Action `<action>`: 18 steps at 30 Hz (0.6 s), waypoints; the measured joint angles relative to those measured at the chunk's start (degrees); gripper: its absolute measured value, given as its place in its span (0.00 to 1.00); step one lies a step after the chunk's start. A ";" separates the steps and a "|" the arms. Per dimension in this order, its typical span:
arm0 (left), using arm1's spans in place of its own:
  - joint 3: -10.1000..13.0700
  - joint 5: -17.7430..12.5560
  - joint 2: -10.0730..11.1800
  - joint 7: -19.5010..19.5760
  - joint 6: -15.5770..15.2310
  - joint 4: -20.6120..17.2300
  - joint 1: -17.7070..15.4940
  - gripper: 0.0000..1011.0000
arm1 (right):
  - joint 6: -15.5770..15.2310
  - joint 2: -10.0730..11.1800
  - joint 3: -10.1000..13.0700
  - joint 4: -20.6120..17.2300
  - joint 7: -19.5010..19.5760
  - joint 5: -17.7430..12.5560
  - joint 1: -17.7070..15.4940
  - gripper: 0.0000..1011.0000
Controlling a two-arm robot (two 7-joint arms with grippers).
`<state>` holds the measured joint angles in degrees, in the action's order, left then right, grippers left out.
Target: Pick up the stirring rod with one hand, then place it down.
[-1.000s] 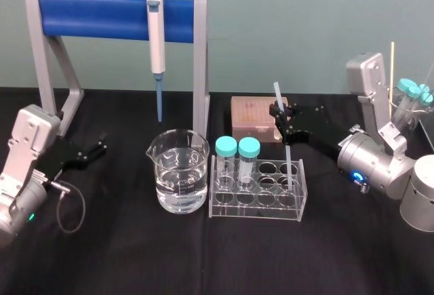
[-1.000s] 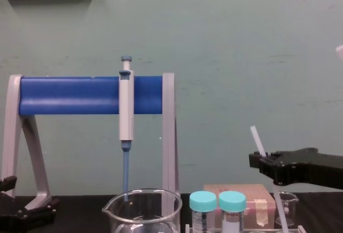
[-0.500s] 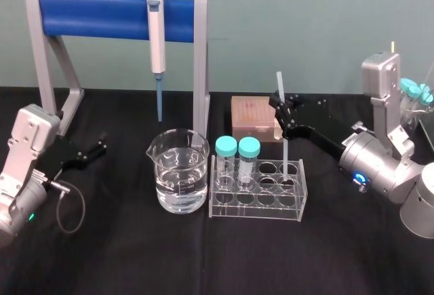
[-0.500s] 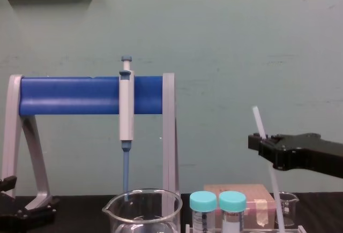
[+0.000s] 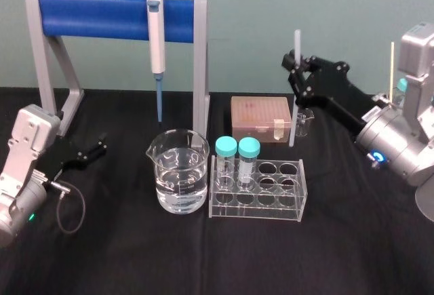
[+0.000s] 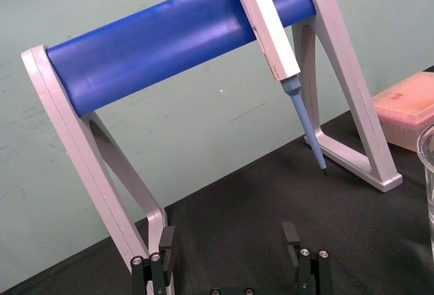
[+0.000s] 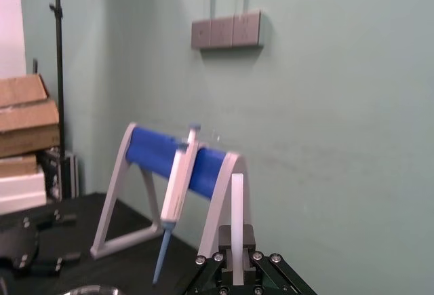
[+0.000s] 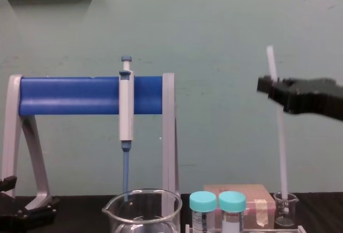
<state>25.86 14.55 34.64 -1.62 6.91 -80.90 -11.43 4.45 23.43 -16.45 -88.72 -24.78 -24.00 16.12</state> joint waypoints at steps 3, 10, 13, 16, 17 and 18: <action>0.00 0.00 0.00 0.00 0.00 0.00 0.00 0.99 | 0.86 0.18 1.10 -1.69 0.42 -0.41 -0.29 0.07; 0.00 0.00 0.00 0.00 0.00 0.00 0.00 0.99 | 1.62 0.17 2.59 -3.44 1.21 -0.91 -0.89 0.07; 0.00 0.00 0.00 0.00 0.00 0.00 0.00 0.99 | 1.70 0.11 3.04 -3.84 1.46 -0.98 -1.10 0.07; 0.00 0.00 0.00 0.00 0.00 0.00 0.00 0.99 | 1.70 0.06 3.17 -3.89 1.55 -1.02 -1.19 0.07; 0.00 0.00 0.00 0.00 0.00 0.00 0.00 0.99 | 1.67 0.05 3.23 -3.90 1.56 -1.08 -1.25 0.07; 0.00 0.00 0.00 0.00 0.00 0.00 0.00 0.99 | 1.66 0.05 3.26 -3.89 1.56 -1.12 -1.28 0.07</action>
<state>25.86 14.55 34.65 -1.62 6.91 -80.90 -11.43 6.10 23.48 -13.19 -92.62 -23.22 -25.12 14.84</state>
